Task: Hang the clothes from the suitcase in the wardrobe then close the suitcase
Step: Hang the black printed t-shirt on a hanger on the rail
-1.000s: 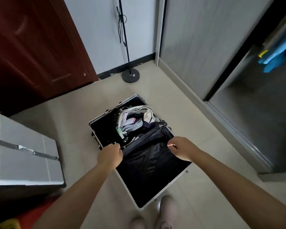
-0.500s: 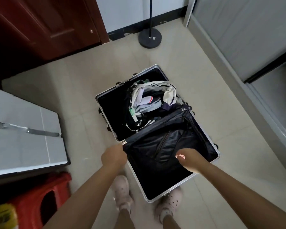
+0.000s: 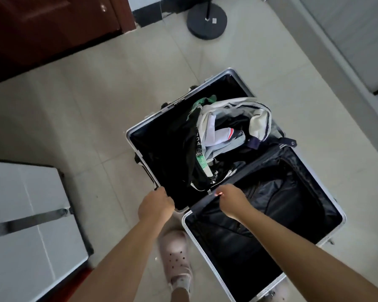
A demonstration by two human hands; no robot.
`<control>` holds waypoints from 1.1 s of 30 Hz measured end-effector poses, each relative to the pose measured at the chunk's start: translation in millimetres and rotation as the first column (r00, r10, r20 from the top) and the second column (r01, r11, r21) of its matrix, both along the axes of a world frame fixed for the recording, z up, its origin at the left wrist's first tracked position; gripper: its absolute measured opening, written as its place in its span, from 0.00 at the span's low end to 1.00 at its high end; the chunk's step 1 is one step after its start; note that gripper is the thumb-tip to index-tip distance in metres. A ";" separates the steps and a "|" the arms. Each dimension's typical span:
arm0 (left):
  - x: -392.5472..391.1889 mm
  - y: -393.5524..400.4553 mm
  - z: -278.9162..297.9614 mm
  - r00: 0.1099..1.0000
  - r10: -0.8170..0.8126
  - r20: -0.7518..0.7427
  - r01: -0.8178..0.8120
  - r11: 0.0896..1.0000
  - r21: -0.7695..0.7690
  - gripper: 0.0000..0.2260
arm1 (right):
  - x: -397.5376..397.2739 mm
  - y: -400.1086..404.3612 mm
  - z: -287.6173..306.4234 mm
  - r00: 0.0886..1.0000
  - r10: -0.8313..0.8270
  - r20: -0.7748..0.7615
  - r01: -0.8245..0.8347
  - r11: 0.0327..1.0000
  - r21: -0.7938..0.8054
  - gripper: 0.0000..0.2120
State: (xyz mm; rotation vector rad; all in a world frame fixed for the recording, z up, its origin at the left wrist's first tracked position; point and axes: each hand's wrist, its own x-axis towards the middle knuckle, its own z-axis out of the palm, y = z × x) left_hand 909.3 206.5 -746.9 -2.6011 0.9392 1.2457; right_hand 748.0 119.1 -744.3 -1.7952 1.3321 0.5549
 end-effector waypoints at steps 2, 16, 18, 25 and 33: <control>18.0 -4.3 -23.6 1.000 0.001 -0.027 -0.001 1.000 0.000 0.12 | 27.1 0.4 -26.4 0.997 -0.081 0.009 0.081 0.997 0.013 0.18; 49.0 -55.4 -104.4 0.967 0.100 -0.235 -0.131 0.984 -0.120 0.14 | 96.5 -48.9 -100.2 0.665 -0.747 0.029 0.658 0.603 0.451 0.14; 45.0 -57.0 -106.0 0.924 0.222 -0.311 -0.268 0.957 -0.111 0.16 | 92.8 -54.9 -94.4 0.647 -0.762 0.023 0.657 0.573 0.491 0.12; 24.8 -80.2 -75.5 0.594 0.516 -0.617 -0.628 0.777 0.046 0.28 | 42.4 -73.0 -34.2 0.697 -0.657 0.287 0.407 0.692 0.596 0.16; -9.1 -118.5 -24.4 0.215 0.596 -0.774 -0.799 0.564 0.212 0.25 | -9.3 -80.7 13.0 0.617 -0.733 0.287 0.267 0.538 0.800 0.22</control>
